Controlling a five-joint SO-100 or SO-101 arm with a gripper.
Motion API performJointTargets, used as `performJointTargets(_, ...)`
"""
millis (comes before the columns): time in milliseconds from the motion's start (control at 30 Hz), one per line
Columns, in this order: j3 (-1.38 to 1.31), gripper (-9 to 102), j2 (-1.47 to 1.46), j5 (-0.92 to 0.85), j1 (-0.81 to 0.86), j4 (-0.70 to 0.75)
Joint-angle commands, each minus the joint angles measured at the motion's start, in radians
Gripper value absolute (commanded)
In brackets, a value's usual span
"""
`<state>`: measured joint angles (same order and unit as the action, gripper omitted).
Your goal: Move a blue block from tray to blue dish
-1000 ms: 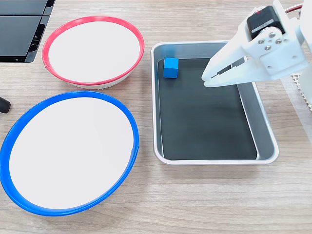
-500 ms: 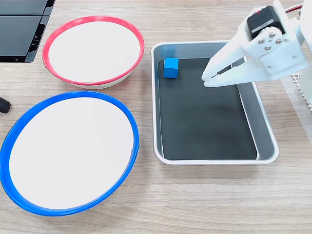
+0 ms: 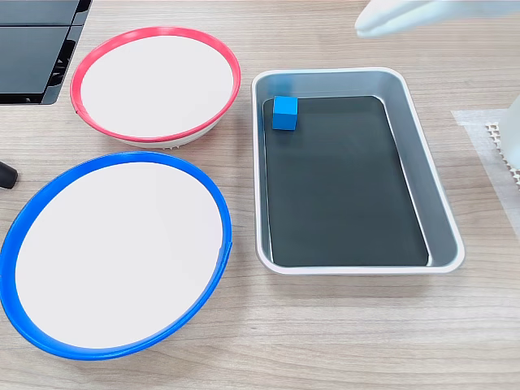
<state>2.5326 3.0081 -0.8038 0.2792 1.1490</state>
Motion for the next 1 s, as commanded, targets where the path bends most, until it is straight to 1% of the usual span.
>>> performJointTargets(0,-0.072,1,-0.118,-0.262,0.061,-0.08)
performJointTargets(67,-0.067,0,-0.202,-0.353,0.097,-0.166)
performJointTargets(167,-0.054,1,-0.377,-0.592,0.126,-0.252)
performJointTargets(200,-0.074,2,-0.509,-0.723,0.137,-0.273)
performJointTargets(233,-0.098,2,-0.58,-0.798,0.138,-0.265)
performJointTargets(333,-0.175,7,-0.767,-0.951,0.133,-0.276)
performJointTargets(433,-0.236,13,-0.916,-1.086,0.112,-0.299)
performJointTargets(467,-0.25,18,-0.951,-1.121,0.107,-0.308)
performJointTargets(533,-0.275,21,-1.005,-1.207,0.097,-0.308)
performJointTargets(633,-0.288,23,-1.042,-1.25,0.072,-0.307)
performJointTargets(767,-0.291,23,-1.065,-1.243,0.049,-0.331)
performJointTargets(967,-0.319,23,-1.114,-1.241,0.075,-0.382)
